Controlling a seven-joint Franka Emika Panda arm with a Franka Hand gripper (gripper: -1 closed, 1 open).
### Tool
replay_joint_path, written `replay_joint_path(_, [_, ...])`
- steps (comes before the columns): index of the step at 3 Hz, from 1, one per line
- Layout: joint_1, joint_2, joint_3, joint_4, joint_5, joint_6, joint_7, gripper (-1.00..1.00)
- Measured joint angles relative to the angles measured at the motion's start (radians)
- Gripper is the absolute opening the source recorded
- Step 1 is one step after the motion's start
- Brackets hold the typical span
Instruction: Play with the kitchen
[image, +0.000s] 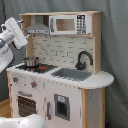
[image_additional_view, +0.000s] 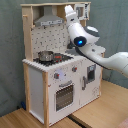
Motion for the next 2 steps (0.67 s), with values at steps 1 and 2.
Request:
replay_joint_path(1, [-0.038, 0.005, 0.025, 0.049, 0.004, -0.074, 0.070, 1.00])
replay_joint_path(2, [-0.091, 0.009, 0.020, 0.105, 0.030, -0.138, 0.104, 1.00])
